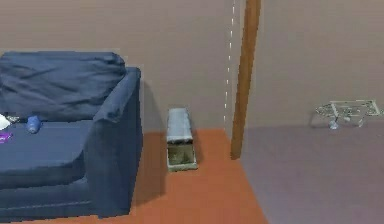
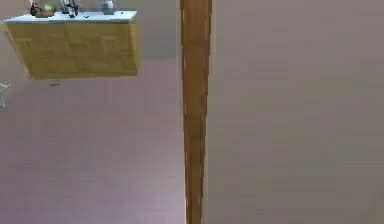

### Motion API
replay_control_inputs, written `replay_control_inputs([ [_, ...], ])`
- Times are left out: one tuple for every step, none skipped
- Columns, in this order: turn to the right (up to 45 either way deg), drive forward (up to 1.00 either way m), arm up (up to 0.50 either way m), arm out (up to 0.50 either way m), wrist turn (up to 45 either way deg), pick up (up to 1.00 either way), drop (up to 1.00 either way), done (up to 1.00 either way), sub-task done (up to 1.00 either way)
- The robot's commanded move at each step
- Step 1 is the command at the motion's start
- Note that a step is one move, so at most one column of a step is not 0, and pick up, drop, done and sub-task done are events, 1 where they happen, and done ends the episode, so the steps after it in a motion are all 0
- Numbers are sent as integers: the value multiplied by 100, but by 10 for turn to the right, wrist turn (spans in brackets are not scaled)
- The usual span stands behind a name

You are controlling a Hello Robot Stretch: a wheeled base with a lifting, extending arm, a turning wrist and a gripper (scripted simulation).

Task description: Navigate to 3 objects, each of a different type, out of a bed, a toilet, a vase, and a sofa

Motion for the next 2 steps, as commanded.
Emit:
replay_control_inputs([
  [0,45,0,0,0,0,0,0,0],
  [450,0,0,0,0,0,0,0,0],
])
